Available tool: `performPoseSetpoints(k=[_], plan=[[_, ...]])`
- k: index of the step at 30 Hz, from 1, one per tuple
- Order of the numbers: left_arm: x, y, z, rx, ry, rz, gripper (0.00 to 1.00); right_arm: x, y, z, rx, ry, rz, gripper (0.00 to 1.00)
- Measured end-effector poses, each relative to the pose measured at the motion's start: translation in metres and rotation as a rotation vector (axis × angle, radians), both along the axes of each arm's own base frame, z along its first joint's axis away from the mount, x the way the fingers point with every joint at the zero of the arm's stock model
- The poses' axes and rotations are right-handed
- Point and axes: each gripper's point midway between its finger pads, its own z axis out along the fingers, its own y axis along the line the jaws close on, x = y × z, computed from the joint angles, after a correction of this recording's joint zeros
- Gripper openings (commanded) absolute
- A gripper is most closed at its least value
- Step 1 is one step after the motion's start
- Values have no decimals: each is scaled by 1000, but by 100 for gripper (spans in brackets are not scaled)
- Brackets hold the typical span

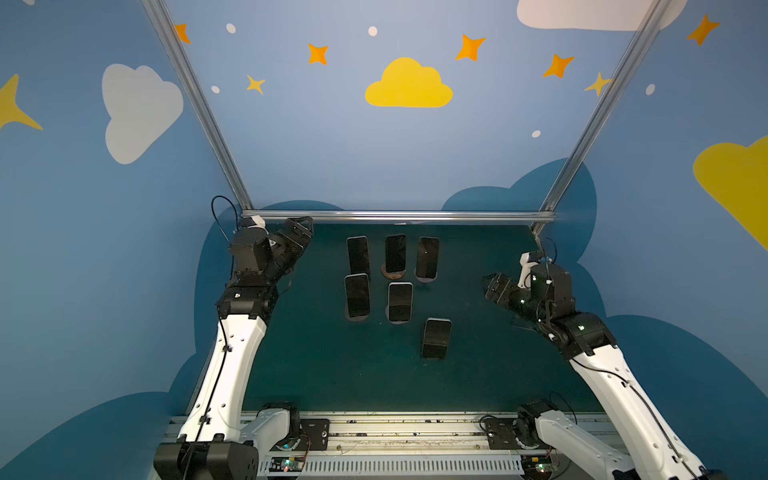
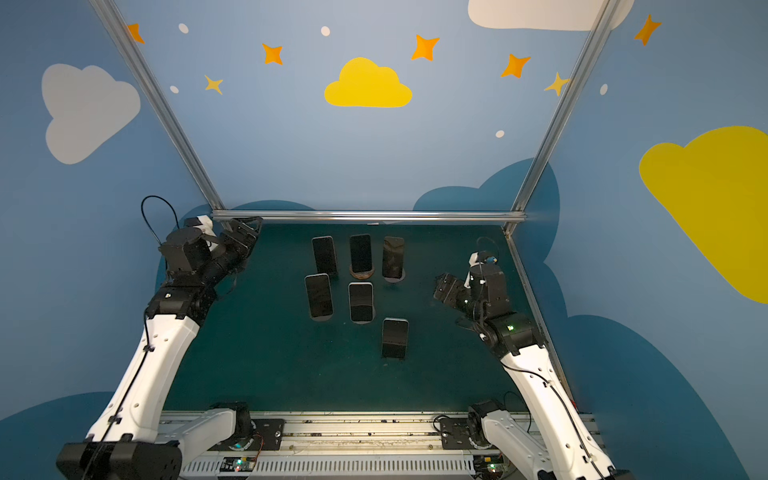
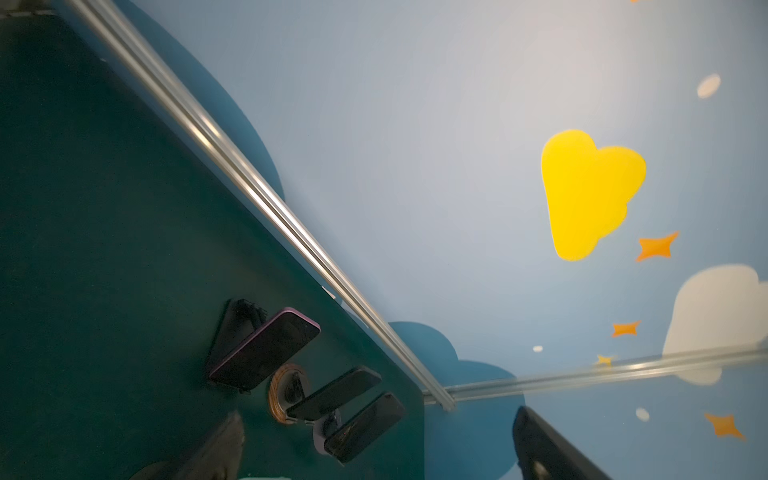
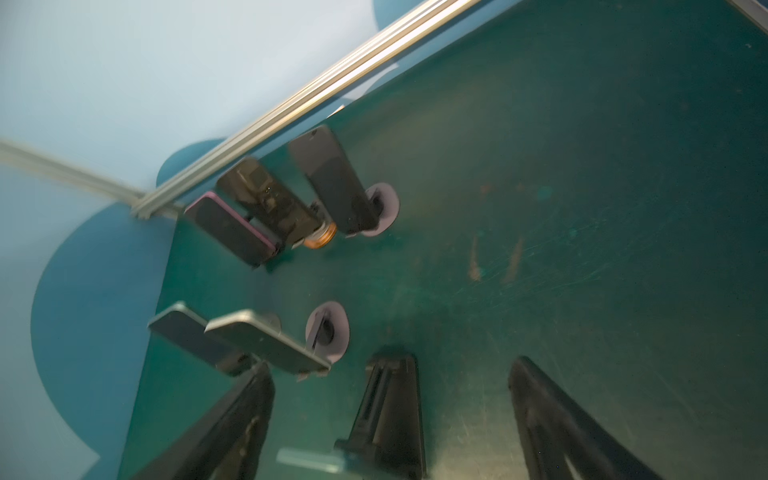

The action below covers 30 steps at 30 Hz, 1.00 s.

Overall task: Remove the phone from the phone stand
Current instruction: 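Raise both arms and swing the right gripper toward the nearest phone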

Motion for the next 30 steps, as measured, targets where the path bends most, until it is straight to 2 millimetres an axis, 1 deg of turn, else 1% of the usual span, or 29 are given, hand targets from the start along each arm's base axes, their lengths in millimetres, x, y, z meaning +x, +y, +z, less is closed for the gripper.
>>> performPoseSetpoints(k=[2, 4, 8, 11, 13, 15, 19, 25, 27, 30], plan=[[-7, -9, -2, 30, -15, -36, 100, -8, 7, 5, -24, -2, 22, 89], [-15, -18, -10, 42, -16, -75, 100, -12, 15, 9, -50, -16, 41, 90], [-32, -40, -21, 67, -32, -161, 100, -20, 31, 8, -119, -41, 59, 90], [-45, -52, -17, 115, -71, -204, 100, -22, 40, 10, -154, -83, 60, 90], [-53, -53, -14, 143, -102, -203, 100, -23, 45, 15, -164, -116, 57, 90], [-58, -49, -15, 158, -112, -184, 100, -22, 53, 20, -174, -152, 53, 90], [-53, -47, -24, 165, -87, -170, 100, -21, 71, 19, -205, -186, 64, 90], [-44, -49, -39, 164, -40, -175, 100, -30, 87, 16, -224, -208, 90, 92], [-42, -49, -42, 165, -30, -176, 100, -33, 91, 11, -227, -206, 102, 92], [-40, -50, -47, 163, -15, -180, 100, -38, 94, -3, -237, -182, 118, 92]])
